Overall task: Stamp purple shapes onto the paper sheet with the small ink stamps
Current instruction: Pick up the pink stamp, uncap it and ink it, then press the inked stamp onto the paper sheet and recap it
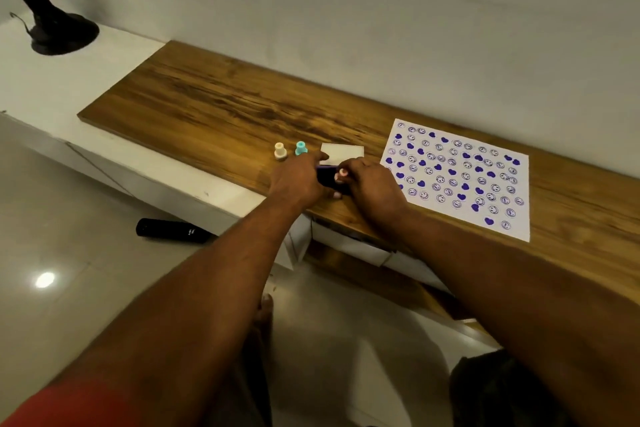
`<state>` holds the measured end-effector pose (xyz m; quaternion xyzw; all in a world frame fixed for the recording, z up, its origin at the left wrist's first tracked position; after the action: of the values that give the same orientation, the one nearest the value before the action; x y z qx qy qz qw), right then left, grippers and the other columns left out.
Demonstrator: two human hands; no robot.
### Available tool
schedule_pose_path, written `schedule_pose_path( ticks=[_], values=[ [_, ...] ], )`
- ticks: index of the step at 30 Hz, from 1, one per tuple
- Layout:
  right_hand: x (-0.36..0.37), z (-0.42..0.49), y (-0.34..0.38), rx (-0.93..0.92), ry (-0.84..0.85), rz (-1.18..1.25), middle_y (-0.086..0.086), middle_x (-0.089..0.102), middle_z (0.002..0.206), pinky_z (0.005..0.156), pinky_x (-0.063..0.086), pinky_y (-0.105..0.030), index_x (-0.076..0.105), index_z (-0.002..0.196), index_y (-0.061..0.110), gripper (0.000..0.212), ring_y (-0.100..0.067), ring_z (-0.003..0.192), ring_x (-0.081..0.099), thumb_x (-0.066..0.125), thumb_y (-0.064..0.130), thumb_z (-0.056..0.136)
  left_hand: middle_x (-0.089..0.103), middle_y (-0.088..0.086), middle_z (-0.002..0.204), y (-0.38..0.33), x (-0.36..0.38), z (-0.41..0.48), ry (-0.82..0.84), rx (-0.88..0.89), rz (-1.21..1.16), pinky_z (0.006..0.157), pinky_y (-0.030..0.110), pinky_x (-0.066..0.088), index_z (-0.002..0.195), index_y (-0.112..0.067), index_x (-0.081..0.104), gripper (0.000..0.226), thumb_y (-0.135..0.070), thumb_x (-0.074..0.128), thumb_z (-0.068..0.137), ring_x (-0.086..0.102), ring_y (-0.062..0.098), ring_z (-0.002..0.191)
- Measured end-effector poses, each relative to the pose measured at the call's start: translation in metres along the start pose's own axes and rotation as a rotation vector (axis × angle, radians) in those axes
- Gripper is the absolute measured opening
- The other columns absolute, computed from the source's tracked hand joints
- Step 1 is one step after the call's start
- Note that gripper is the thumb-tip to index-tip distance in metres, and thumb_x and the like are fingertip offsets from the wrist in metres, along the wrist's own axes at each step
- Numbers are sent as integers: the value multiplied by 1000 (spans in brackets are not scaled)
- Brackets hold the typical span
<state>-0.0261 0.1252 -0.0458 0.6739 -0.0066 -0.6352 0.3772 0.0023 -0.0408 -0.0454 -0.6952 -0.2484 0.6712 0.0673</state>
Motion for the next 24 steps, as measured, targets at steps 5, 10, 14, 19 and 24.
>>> schedule_pose_path(
  ticks=[5,10,14,19,24],
  values=[
    [-55,-17,-11,111,-436,280,0,75,105,84,56,-32,70,113,16,23,-15,98,70,61,33,102,70,2,130,-21,-4,-5,-10,92,39,89,37,55,148,-32,51,95,-62,89,66,65,22,117],
    [-128,-66,-59,186,-351,85,-2,76,106,80,53,-31,72,114,13,25,-16,94,70,64,32,101,73,-2,118,-82,16,-12,6,246,18,85,39,57,139,-35,60,81,-72,80,70,68,18,104],
    [-173,-124,-110,287,-280,-91,-7,76,106,77,51,-33,74,109,10,19,-25,94,69,67,25,98,72,-4,121,-142,47,-21,-12,430,-12,89,39,55,137,-36,63,75,-75,73,75,67,17,109],
    [-176,-164,-160,399,-230,-171,-13,75,110,73,47,-32,72,113,9,23,-30,96,68,68,25,97,71,-4,122,-207,97,-31,40,564,-14,86,38,52,141,-37,58,75,-77,68,78,66,20,109],
    [-155,-167,-179,375,-144,-199,-13,72,114,78,47,-35,69,120,11,29,-32,100,66,65,29,98,68,-3,128,-231,130,-28,88,607,62,89,40,51,148,-40,51,79,-77,65,80,64,21,114]
  ],
)
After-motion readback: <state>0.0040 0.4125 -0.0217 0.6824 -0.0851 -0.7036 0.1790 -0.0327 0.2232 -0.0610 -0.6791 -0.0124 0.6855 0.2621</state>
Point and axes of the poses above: each hand's wrist, its own z-axis towards the middle knuckle, its own x-axis out of the palm, y = z × x, the point moved 2 cm from there along z, towards the middle knuckle
